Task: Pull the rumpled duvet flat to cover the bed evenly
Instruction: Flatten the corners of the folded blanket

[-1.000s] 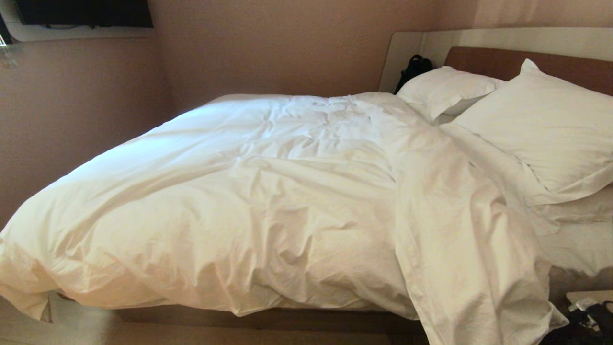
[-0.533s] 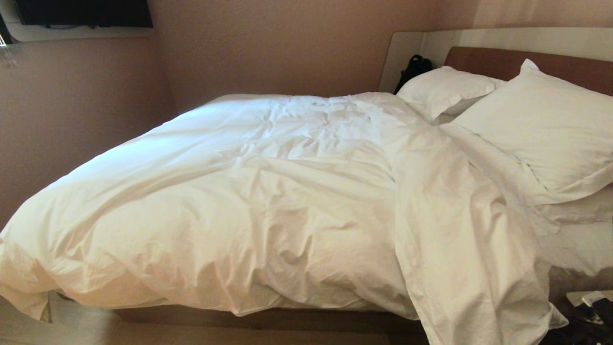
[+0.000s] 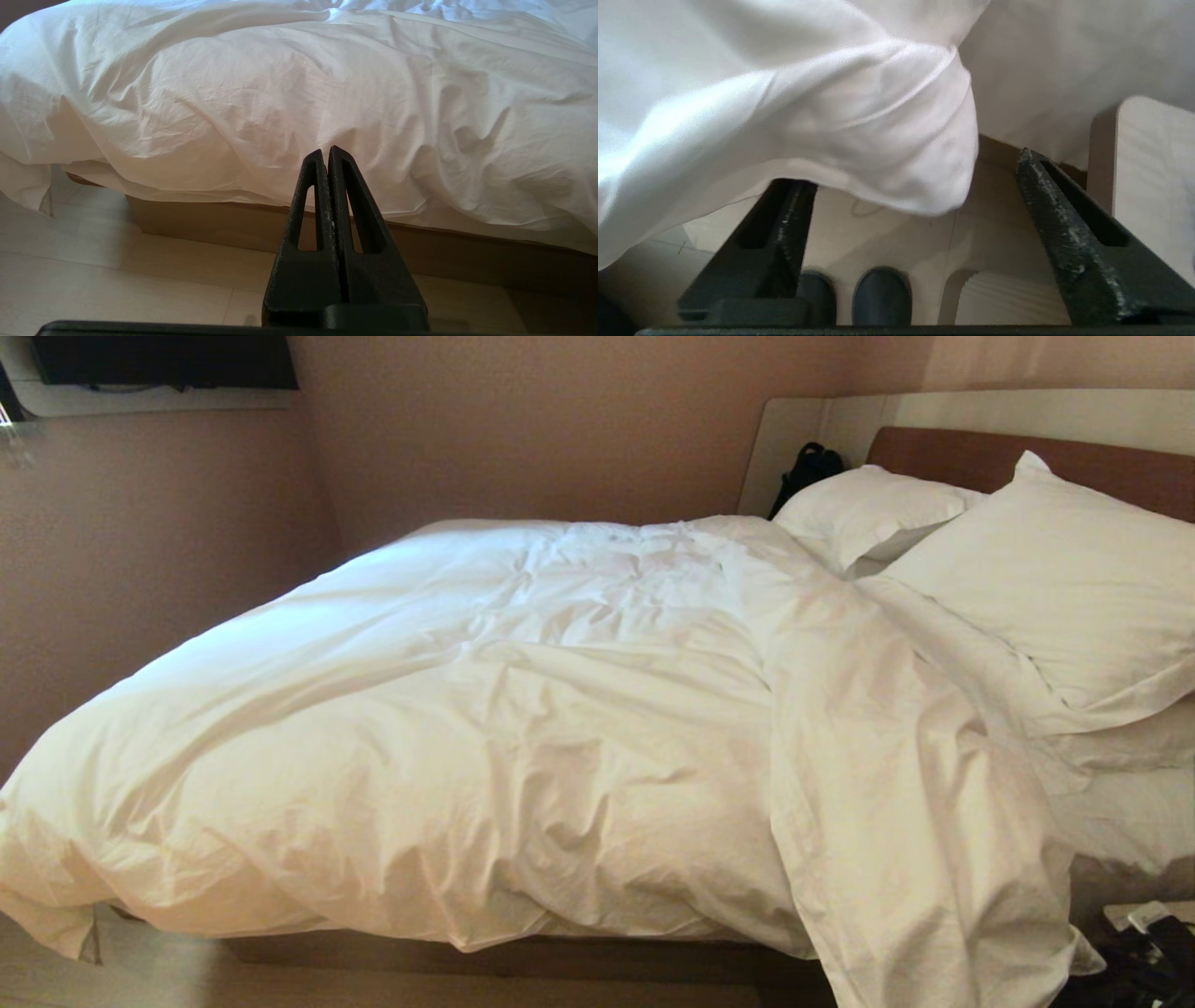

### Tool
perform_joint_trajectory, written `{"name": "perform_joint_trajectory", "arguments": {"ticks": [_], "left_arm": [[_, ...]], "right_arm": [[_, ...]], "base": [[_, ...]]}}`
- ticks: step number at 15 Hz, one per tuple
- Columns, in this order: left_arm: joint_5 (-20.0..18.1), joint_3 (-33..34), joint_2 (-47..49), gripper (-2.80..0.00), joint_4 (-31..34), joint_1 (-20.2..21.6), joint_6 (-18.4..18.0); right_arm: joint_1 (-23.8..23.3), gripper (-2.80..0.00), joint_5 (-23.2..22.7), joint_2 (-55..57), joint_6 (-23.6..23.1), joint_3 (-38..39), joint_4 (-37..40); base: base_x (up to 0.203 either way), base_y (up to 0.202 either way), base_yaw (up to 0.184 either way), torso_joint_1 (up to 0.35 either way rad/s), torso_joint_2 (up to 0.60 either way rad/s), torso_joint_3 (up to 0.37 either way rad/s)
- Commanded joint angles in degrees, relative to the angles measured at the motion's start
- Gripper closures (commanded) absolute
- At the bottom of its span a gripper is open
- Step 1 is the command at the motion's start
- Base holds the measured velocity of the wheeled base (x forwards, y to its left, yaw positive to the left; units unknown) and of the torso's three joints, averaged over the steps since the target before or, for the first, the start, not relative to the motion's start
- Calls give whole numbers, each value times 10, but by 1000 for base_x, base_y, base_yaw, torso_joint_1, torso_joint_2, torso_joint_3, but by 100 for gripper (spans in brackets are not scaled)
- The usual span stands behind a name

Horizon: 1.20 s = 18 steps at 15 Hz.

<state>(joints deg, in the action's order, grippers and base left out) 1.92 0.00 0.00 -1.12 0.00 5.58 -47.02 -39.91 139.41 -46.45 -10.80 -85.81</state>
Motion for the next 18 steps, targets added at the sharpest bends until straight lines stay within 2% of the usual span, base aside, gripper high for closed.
{"name": "perform_joint_trajectory", "arguments": {"ticks": [1, 13, 14, 18], "left_arm": [[0, 0, 0, 0, 0, 0, 0], [0, 0, 0, 0, 0, 0, 1], [0, 0, 0, 0, 0, 0, 0], [0, 0, 0, 0, 0, 0, 1]], "right_arm": [[2, -280, -4, 10, -2, -13, -5], [5, -280, -13, 39, 11, -68, -3], [5, 0, -15, 40, 11, -68, -3], [11, 0, -15, 40, 12, -67, -3]], "base": [[0, 0, 0, 0, 0, 0], [0, 0, 0, 0, 0, 0], [0, 0, 0, 0, 0, 0], [0, 0, 0, 0, 0, 0]]}}
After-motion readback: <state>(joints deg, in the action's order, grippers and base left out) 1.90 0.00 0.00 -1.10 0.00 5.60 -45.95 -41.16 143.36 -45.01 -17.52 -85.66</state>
